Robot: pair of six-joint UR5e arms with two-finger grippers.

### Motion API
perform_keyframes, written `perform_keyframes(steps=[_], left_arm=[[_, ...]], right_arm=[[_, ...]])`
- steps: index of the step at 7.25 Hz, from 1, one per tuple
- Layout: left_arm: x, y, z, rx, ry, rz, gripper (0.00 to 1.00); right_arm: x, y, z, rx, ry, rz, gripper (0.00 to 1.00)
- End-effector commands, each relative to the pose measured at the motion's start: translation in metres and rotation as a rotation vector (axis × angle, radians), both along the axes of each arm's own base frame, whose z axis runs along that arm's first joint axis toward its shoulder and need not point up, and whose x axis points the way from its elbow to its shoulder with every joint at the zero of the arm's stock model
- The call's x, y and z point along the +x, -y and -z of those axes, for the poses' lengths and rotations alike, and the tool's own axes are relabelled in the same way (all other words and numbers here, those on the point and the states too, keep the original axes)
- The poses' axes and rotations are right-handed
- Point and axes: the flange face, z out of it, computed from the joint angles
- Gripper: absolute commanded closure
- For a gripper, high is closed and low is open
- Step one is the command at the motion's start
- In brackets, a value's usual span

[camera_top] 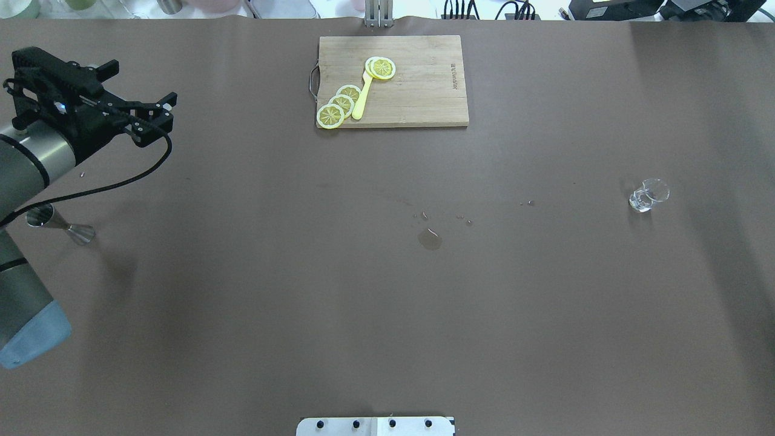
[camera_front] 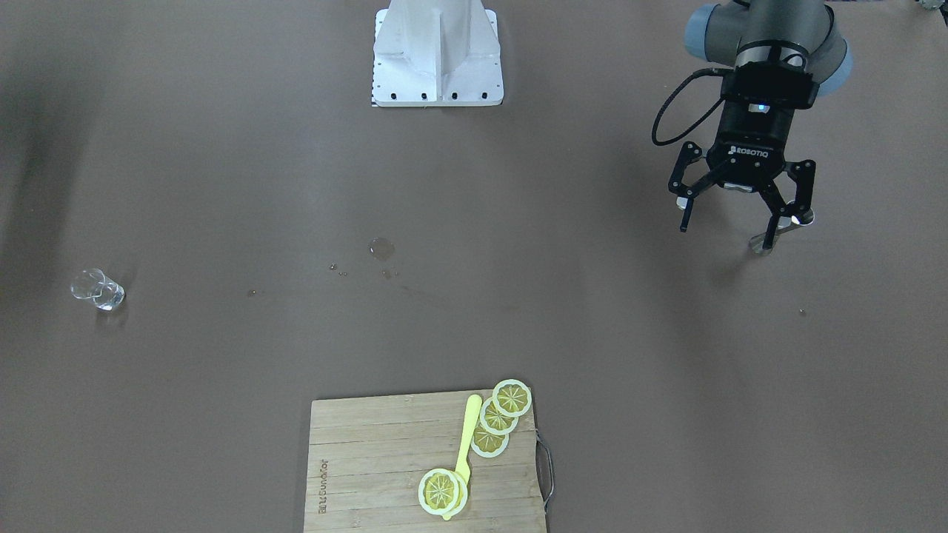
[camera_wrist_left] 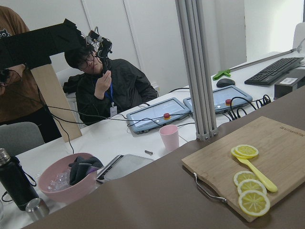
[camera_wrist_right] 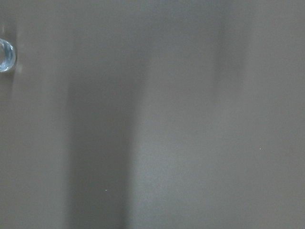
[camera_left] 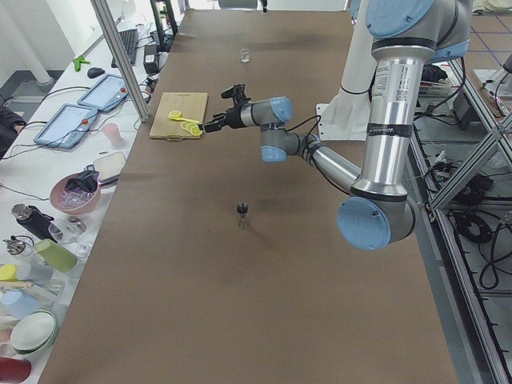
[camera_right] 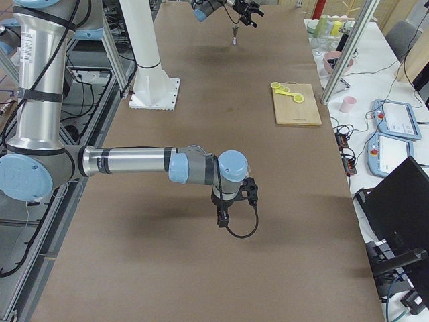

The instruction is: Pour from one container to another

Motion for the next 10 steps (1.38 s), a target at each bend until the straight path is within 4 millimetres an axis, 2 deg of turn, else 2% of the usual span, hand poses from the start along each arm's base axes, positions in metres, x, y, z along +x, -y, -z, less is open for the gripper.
perform_keyframes(steps=[1,3,5,7,8,9,10], left_arm=[[-0.02,0.046,0.008,-0.111,0.129,-0.065,0.02],[-0.035,0.065,-0.001,-0.296,0.166,-0.206,0.02],[-0.067,0.071,-0.019,-0.509,0.118,-0.388,0.02],[-0.101,0.076,-0.044,-0.647,0.073,-0.449,0.02],[-0.124,0.083,-0.056,-0.721,0.03,-0.506,0.02],[-0.154,0.089,-0.062,-0.706,0.05,-0.521,0.02],[-0.193,0.089,-0.088,-0.722,0.102,-0.509,0.02]], right_arm=[[0.0,0.0,0.0,0.001,0.0,0.0,0.0],[0.0,0.001,0.002,0.004,0.0,0.0,0.0],[0.0,0.002,0.003,0.007,0.001,0.0,0.0],[0.0,0.002,0.004,0.008,0.002,0.0,0.0],[0.0,0.002,0.004,0.009,0.002,0.001,0.0],[-0.001,0.003,0.004,0.011,0.002,0.003,0.0],[-0.001,0.003,0.004,0.011,0.001,0.004,0.0]])
